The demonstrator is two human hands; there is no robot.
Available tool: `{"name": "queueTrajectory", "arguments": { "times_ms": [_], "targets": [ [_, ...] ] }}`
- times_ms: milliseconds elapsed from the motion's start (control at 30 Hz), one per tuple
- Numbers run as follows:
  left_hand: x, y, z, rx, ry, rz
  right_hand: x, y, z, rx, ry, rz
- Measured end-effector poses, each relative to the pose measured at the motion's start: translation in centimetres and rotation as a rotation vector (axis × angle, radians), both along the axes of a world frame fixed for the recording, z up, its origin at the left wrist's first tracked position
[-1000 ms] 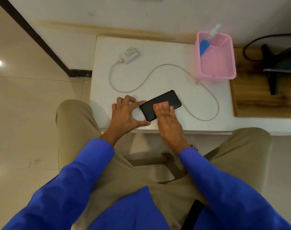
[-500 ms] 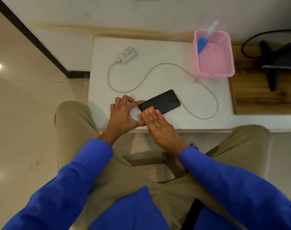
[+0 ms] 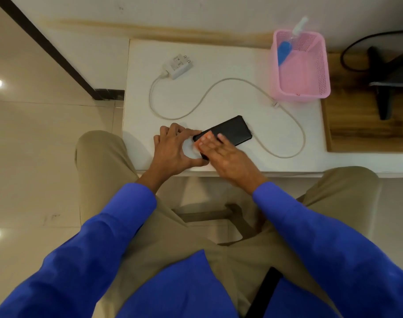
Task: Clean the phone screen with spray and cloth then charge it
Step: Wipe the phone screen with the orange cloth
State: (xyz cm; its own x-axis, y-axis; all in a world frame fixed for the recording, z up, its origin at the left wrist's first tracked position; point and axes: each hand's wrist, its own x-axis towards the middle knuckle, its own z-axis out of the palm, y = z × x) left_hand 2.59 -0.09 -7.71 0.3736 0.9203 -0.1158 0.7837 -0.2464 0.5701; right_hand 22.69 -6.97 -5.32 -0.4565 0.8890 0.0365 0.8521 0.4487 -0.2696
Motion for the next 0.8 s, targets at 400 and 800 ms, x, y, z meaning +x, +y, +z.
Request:
{"name": "queueTrajectory", "arguments": {
  "times_ms": [400, 800],
  "targets": [
    [0.2, -0.2, -0.3, 0.005, -0.049, 0.024, -2.0, 0.2, -0.1, -0.014, 0.045, -0.094],
    [0.5, -0.4, -0.3, -0.015, -0.026, 0.033, 6.7, -1.9, 0.0, 0.008, 0.010, -0.208]
  ]
}}
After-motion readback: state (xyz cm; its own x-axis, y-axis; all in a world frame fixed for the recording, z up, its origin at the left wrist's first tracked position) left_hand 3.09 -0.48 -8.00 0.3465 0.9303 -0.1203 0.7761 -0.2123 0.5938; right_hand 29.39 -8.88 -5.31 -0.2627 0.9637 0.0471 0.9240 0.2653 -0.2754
